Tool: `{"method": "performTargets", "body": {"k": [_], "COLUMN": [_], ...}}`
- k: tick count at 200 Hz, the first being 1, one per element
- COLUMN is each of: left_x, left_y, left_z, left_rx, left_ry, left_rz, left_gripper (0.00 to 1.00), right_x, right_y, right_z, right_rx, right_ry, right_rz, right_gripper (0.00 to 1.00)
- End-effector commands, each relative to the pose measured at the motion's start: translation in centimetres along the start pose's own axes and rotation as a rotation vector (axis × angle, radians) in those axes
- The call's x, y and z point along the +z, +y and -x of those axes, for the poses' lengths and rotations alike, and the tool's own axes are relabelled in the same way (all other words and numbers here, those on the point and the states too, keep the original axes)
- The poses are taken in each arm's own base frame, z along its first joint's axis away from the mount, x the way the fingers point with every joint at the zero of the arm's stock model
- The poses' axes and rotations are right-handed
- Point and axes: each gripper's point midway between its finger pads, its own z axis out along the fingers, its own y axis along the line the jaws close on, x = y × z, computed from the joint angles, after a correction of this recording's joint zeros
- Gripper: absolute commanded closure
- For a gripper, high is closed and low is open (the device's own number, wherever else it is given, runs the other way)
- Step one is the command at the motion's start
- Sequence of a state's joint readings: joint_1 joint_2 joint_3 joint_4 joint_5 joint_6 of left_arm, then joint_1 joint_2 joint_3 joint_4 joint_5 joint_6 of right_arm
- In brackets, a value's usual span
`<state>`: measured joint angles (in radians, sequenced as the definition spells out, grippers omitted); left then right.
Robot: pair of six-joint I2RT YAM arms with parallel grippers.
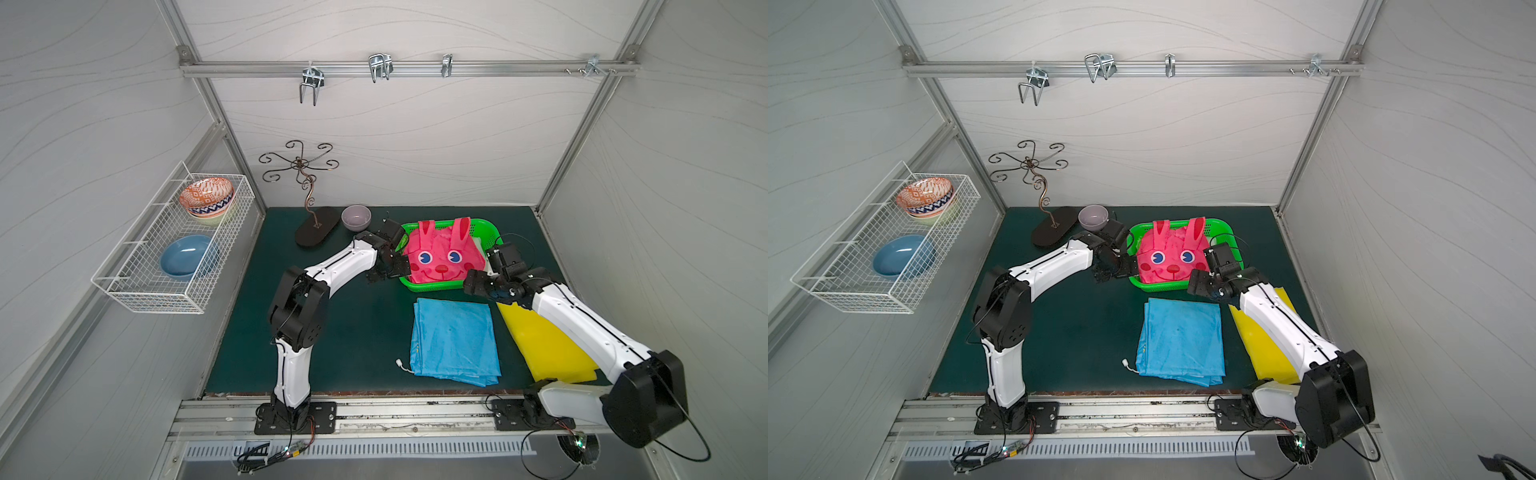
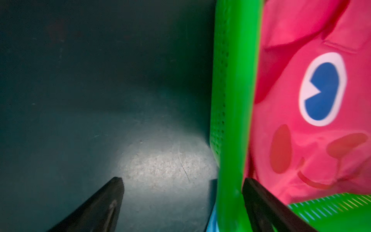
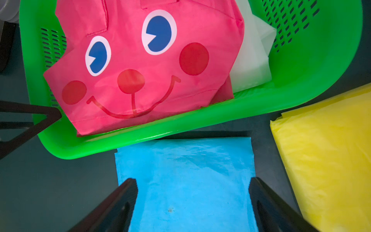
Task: Put the folded raincoat in the basket
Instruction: Move the basket to the center of the board.
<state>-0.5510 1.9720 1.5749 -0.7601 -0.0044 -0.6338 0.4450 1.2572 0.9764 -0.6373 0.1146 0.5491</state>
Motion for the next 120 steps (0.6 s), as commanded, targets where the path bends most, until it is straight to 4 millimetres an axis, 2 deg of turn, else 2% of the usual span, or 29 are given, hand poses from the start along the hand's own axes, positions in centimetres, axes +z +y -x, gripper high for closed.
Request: {"method": "performTargets", "body": {"k": [1,33,59,68,86,120], "left_x": [-0.3,-0.6,-1.0,-1.2,-1.6,-3.4], "left_y": [2.5,5.3,7.9,9.0,11.2,14.5], "left_z": [0.5,0.0,-0.3,-0.4,-0.7,-1.6], "left_rx": [0.002,-0.011,-0.057,-0.085,-0.140,-0.209], "left_ry": [-0.057,-0.076,-0.079,-0.075,-0.071,-0.125], "left_rz": [0.134,0.221,0.271,0.288,0.299,0.337], "left_gripper": [0.03,0.02,0.01,0.01,0.01,0.01], "right_x": [-0.8,-1.0,-0.7,-0.3,0.6,1.5], "right_y": [0.5,1.7,4.4,4.7,4.2,3.1], "right_z": [0.5,0.0,-2.4,-3.2,-3.7,-3.0], "right_rx": [-0.030,-0.059,-0.159,-0.180,-0.178,-0.147], "right_ry": [-0.035,0.002,0.076,0.104,0.133,0.140], "right_rz": [0.021,0.058,0.141,0.149,0.124,0.089], "right_gripper": [0.09,0.09,0.10,0.10,0.10,0.10]}}
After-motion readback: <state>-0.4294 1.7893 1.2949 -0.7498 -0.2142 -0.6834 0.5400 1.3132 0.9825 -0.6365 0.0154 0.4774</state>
